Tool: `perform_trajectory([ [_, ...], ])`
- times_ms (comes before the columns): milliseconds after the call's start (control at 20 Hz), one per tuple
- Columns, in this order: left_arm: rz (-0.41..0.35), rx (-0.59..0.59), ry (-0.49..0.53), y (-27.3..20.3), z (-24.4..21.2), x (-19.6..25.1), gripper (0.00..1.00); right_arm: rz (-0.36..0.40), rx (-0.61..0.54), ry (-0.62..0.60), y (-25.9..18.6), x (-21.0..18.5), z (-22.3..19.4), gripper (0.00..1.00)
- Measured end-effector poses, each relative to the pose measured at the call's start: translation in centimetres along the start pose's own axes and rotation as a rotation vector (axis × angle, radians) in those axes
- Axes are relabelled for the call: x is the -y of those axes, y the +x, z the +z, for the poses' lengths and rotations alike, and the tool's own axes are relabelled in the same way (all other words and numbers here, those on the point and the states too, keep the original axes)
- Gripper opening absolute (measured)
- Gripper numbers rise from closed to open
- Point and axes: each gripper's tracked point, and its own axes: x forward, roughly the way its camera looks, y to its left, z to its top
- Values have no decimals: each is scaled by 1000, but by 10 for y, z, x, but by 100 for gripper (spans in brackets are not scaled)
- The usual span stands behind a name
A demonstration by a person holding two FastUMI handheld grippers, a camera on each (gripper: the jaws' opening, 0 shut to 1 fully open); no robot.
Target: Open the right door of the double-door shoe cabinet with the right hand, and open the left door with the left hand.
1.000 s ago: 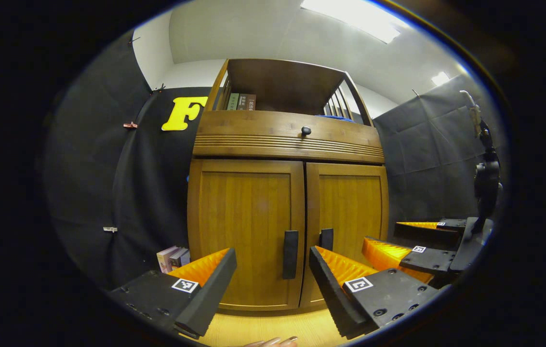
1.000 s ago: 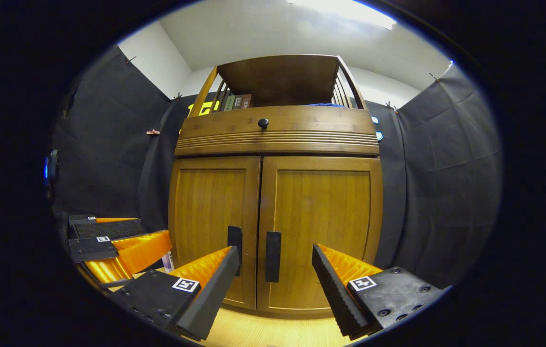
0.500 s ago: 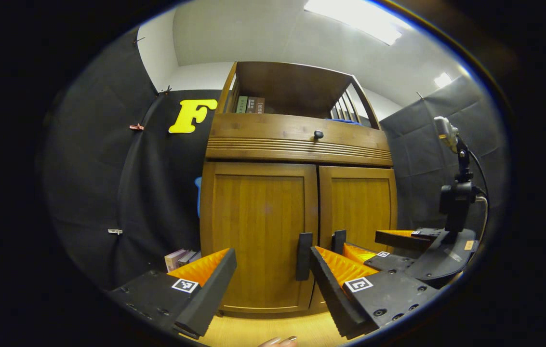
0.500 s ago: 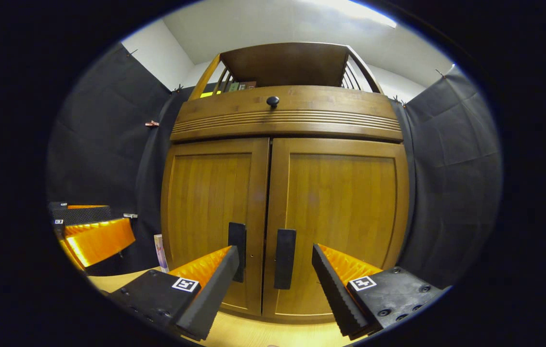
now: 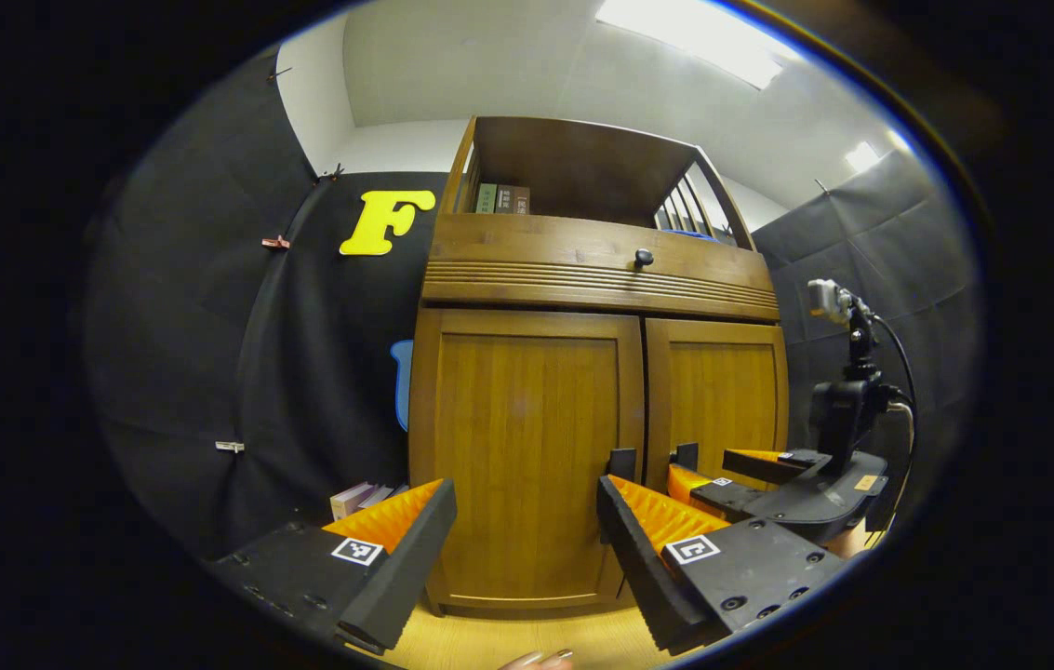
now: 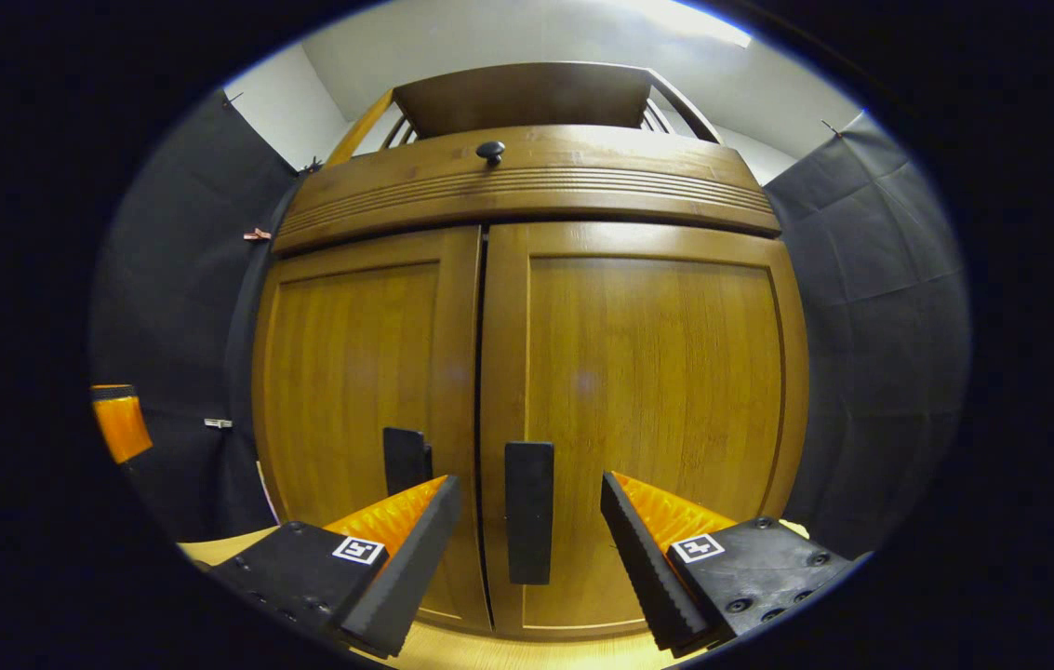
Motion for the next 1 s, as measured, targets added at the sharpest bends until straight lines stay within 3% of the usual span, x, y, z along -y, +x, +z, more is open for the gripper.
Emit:
perform_trajectory([
  [350,49,-20,-28,10,-15,-21,94,-11,-40,-18,27,3,-28,90],
  [600,73,-18,-24,14,-17,-29,94,-7,-28,-17,35,2,-29,59],
  [800,81,-24,-30,15,-20,-33,94,9,-15,-15,43,-2,-26,59],
  [900,84,-28,-29,14,-20,-33,94,-5,-16,-17,44,-2,-29,36],
  [1000,89,-32,-26,12,-20,-34,94,-5,-18,-32,36,-3,-28,29],
])
